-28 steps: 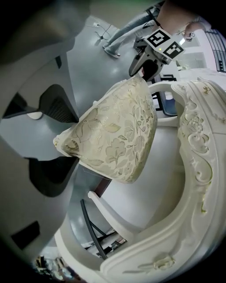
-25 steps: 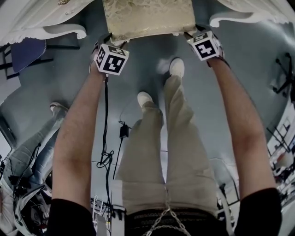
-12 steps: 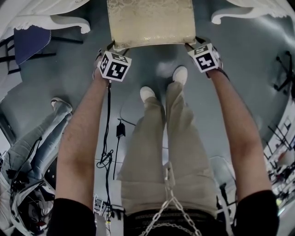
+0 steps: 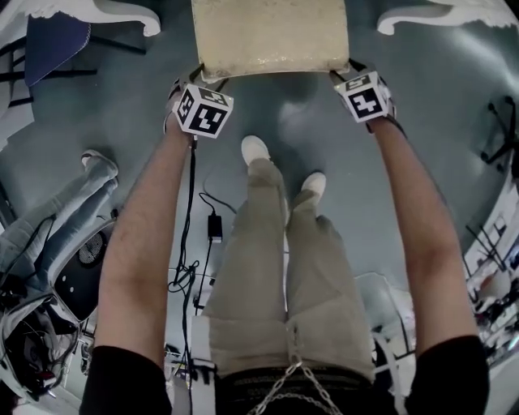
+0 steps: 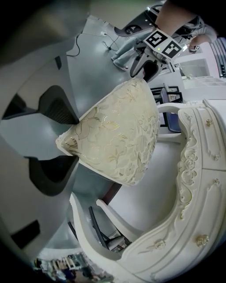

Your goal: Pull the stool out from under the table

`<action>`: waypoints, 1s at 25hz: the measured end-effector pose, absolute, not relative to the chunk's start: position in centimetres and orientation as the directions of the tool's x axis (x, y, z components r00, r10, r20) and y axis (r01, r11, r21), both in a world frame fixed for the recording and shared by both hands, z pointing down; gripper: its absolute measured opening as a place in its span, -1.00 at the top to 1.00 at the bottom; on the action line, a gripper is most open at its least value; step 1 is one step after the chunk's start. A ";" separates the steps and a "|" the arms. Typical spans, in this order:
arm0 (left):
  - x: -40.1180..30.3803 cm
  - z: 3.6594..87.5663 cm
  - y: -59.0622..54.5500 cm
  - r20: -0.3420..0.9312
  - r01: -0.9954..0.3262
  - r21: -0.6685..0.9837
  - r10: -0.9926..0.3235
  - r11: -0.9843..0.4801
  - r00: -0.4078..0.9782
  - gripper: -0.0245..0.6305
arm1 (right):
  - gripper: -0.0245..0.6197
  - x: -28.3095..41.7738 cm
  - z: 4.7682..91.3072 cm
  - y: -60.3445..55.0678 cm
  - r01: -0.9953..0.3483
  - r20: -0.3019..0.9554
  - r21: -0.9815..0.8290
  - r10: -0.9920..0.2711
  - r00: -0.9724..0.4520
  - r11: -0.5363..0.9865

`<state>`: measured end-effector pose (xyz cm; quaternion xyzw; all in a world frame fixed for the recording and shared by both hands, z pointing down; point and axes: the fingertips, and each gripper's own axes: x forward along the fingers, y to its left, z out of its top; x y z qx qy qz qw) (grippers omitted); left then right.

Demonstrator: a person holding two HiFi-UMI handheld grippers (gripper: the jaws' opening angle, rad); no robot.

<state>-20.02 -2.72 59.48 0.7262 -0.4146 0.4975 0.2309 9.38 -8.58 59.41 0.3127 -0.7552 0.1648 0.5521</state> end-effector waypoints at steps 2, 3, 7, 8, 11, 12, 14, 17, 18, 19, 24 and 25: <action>-20.4 59.4 -2.9 0.911 -0.862 -0.070 -0.385 -0.501 0.150 0.06 | 0.28 9.3 59.5 -8.5 -0.658 0.937 0.106 -0.296 -0.185 0.745; -20.6 59.2 -2.9 0.909 -0.877 -0.067 -0.391 -0.476 0.143 0.06 | 0.28 9.3 59.3 -8.6 -0.663 0.934 0.120 -0.311 -0.178 0.739; -20.1 56.2 -1.4 0.861 -0.921 -0.109 -0.498 -0.375 0.101 0.06 | 0.28 10.1 56.2 -8.7 -0.705 0.884 0.178 -0.426 -0.192 0.686; -19.5 54.8 -0.4 0.833 -0.934 -0.110 -0.543 -0.341 0.101 0.06 | 0.28 10.1 54.8 -8.2 -0.721 0.864 0.170 -0.453 -0.219 0.672; -16.7 49.0 3.6 0.727 -0.961 -0.101 -0.679 -0.257 0.105 0.28 | 0.65 9.6 49.1 -5.6 -0.731 0.779 0.159 -0.540 -0.320 0.663; -15.7 46.7 5.0 0.687 -0.964 -0.115 -0.720 -0.239 0.097 0.44 | 0.79 9.2 46.9 -4.6 -0.722 0.743 0.158 -0.563 -0.362 0.673; -13.9 42.2 7.2 0.608 -0.967 -0.147 -0.790 -0.206 0.076 0.72 | 0.91 7.8 43.0 -2.4 -0.700 0.674 0.143 -0.587 -0.449 0.699; -11.7 36.5 9.6 0.506 -0.979 -0.127 -0.860 -0.159 0.074 0.90 | 0.92 6.5 38.1 0.4 -0.695 0.587 0.099 -0.606 -0.537 0.712; -11.4 34.8 10.4 0.477 -0.985 -0.098 -0.876 -0.141 0.078 0.92 | 0.92 6.1 36.6 1.3 -0.698 0.562 0.084 -0.612 -0.556 0.711; -11.1 33.1 11.1 0.447 -0.991 -0.062 -0.891 -0.122 0.081 0.92 | 0.92 5.8 35.1 2.3 -0.701 0.539 0.069 -0.617 -0.573 0.710; -10.6 24.7 14.3 0.336 -0.998 0.039 -0.941 -0.039 0.050 0.92 | 0.92 6.4 28.6 6.4 -0.708 0.461 0.037 -0.641 -0.614 0.706; -10.5 23.2 14.9 0.319 -0.998 0.045 -0.946 -0.040 0.052 0.92 | 0.92 6.8 27.5 7.1 -0.712 0.443 0.034 -0.649 -0.619 0.702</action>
